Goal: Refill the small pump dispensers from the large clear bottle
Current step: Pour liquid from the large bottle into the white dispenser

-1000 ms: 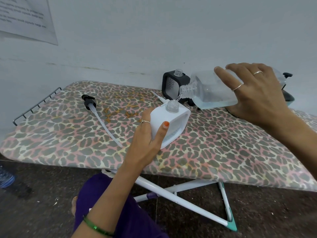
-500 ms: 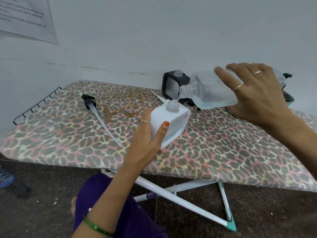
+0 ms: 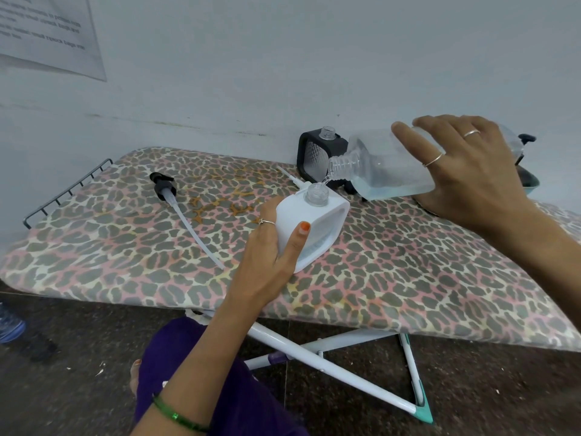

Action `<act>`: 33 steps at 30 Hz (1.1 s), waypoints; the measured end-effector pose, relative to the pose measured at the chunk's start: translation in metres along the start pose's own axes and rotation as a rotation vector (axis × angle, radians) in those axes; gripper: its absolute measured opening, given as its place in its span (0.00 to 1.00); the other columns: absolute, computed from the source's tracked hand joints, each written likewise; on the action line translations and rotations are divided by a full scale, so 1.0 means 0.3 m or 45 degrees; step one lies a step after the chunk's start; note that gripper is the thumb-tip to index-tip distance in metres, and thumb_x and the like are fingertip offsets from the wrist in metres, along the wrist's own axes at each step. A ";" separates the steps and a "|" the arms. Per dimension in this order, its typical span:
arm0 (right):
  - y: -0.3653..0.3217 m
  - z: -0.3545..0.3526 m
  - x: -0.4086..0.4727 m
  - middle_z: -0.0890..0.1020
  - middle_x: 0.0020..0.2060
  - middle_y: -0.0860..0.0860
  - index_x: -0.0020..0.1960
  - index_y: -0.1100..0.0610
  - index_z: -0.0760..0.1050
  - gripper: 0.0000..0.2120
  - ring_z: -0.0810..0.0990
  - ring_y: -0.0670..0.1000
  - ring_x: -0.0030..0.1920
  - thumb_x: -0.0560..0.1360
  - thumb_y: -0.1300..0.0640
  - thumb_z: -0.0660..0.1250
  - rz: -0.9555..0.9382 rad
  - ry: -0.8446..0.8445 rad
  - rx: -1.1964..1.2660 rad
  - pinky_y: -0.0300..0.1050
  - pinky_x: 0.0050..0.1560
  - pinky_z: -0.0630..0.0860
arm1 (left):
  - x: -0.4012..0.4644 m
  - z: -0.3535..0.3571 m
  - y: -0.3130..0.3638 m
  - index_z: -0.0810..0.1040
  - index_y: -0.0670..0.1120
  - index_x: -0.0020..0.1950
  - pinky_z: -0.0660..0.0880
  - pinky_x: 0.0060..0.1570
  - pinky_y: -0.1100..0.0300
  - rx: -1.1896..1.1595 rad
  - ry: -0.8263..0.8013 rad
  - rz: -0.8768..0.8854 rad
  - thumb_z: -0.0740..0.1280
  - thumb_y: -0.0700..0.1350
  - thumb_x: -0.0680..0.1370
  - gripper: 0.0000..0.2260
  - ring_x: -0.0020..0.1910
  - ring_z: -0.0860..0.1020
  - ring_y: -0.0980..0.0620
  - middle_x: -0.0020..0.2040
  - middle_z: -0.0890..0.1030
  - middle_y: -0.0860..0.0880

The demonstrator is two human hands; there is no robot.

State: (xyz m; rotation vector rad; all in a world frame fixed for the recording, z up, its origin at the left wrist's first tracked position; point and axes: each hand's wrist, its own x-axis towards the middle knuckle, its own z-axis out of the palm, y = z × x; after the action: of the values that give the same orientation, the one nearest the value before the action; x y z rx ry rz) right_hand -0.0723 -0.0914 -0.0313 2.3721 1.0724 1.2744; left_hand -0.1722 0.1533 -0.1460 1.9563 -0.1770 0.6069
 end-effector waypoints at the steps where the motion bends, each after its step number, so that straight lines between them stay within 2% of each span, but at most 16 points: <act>1: 0.000 0.000 0.000 0.78 0.59 0.64 0.70 0.57 0.66 0.35 0.78 0.66 0.56 0.66 0.61 0.74 0.001 -0.002 -0.002 0.62 0.54 0.71 | 0.000 0.000 0.000 0.60 0.59 0.64 0.75 0.45 0.66 0.000 0.000 -0.001 0.54 0.66 0.76 0.21 0.51 0.77 0.60 0.54 0.76 0.56; 9: -0.002 0.001 0.002 0.77 0.60 0.64 0.70 0.56 0.66 0.35 0.78 0.66 0.57 0.66 0.61 0.74 0.004 -0.009 0.001 0.62 0.54 0.71 | 0.002 0.001 0.001 0.60 0.57 0.65 0.74 0.44 0.69 -0.003 -0.001 0.007 0.54 0.65 0.76 0.21 0.51 0.77 0.61 0.54 0.76 0.57; 19: -0.002 -0.002 0.001 0.77 0.60 0.64 0.70 0.57 0.65 0.36 0.78 0.66 0.57 0.65 0.62 0.74 0.006 -0.011 0.002 0.62 0.55 0.71 | 0.000 -0.001 0.005 0.60 0.57 0.65 0.77 0.45 0.63 -0.014 -0.005 0.000 0.54 0.65 0.76 0.21 0.51 0.77 0.60 0.55 0.77 0.54; 24: -0.005 -0.002 -0.003 0.78 0.59 0.64 0.70 0.57 0.65 0.37 0.78 0.66 0.56 0.64 0.62 0.75 0.009 0.001 0.006 0.62 0.54 0.71 | 0.000 -0.003 0.013 0.59 0.59 0.65 0.76 0.43 0.65 -0.006 -0.007 -0.014 0.54 0.66 0.75 0.21 0.51 0.76 0.63 0.53 0.74 0.63; 28: -0.010 -0.001 -0.005 0.77 0.59 0.64 0.70 0.57 0.65 0.38 0.78 0.66 0.56 0.63 0.62 0.77 0.010 -0.024 0.018 0.62 0.54 0.71 | -0.001 -0.005 0.016 0.60 0.59 0.65 0.75 0.43 0.68 -0.010 -0.011 -0.017 0.54 0.66 0.75 0.21 0.51 0.75 0.64 0.54 0.74 0.63; 33: -0.028 0.008 -0.010 0.78 0.58 0.64 0.69 0.57 0.66 0.35 0.79 0.66 0.55 0.64 0.62 0.74 0.024 -0.003 0.049 0.62 0.53 0.72 | -0.003 -0.004 0.012 0.59 0.60 0.65 0.74 0.44 0.68 -0.005 -0.015 -0.024 0.54 0.66 0.76 0.20 0.52 0.76 0.64 0.55 0.74 0.63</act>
State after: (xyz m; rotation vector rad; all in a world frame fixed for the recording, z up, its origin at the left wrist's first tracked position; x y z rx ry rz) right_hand -0.0756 -0.0873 -0.0390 2.4167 1.0860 1.2686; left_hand -0.1747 0.1527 -0.1430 1.9563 -0.1664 0.5825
